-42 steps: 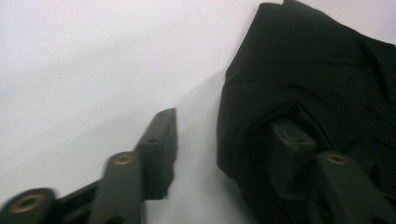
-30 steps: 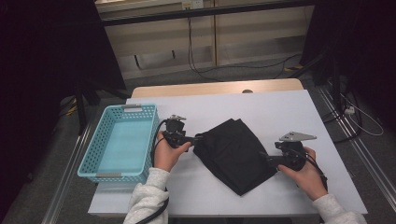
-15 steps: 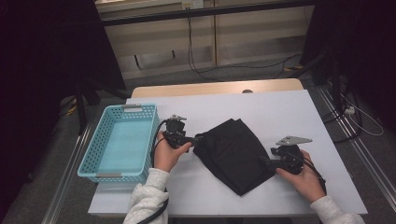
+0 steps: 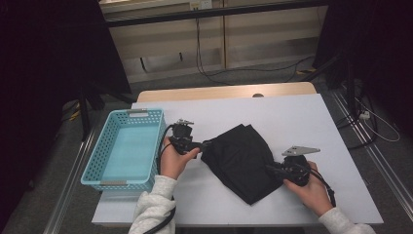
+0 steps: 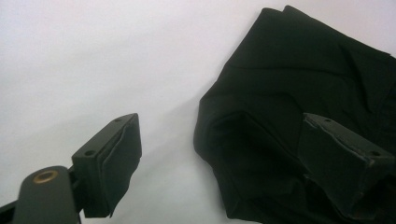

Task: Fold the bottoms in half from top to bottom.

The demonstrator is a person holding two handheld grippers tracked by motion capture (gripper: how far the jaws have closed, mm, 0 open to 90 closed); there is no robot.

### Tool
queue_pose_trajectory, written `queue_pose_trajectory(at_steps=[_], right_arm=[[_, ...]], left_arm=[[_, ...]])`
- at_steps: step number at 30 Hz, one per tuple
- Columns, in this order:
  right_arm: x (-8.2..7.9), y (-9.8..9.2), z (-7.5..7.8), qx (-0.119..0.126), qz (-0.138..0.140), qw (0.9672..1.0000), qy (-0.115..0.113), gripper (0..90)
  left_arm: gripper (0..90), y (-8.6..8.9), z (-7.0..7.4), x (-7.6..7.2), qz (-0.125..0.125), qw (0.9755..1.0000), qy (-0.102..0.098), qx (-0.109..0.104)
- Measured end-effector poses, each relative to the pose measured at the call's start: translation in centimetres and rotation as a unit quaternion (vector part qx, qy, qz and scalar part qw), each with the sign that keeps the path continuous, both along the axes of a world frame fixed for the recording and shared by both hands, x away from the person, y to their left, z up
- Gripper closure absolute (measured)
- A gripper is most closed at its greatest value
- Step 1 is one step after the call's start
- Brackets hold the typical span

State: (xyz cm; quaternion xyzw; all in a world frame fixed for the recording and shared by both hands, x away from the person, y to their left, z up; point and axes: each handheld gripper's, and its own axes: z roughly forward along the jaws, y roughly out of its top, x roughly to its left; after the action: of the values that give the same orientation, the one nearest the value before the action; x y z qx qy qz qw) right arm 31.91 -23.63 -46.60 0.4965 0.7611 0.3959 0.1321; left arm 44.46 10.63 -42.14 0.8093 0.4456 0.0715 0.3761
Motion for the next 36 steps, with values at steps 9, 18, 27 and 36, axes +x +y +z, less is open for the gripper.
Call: queue_pose_trajectory(at_steps=[9, 18, 27, 36], right_arm=[[-0.3, 0.5, 0.1, 0.021, 0.013, 0.9997, 0.007, 79.2], [-1.1, 2.5, 0.2, 0.003, 0.054, 0.9985, -0.009, 75.6], [-1.0, 1.5, 0.9, -0.01, 0.022, 0.9989, -0.04, 45.4], [-0.9, 0.8, 1.2, -0.011, -0.012, 0.9986, -0.051, 33.3]], left_arm=[[10.4, 0.1, 0.3, -0.1, 0.009, 0.9998, 0.013, -0.011], [10.3, -0.5, -0.3, -0.5, 0.021, 0.9991, 0.029, 0.021], [29.6, -1.2, -2.3, -0.4, 0.049, 0.9963, 0.053, 0.046], [70.8, -1.7, -2.2, -0.9, 0.035, 0.9954, 0.083, 0.031]])
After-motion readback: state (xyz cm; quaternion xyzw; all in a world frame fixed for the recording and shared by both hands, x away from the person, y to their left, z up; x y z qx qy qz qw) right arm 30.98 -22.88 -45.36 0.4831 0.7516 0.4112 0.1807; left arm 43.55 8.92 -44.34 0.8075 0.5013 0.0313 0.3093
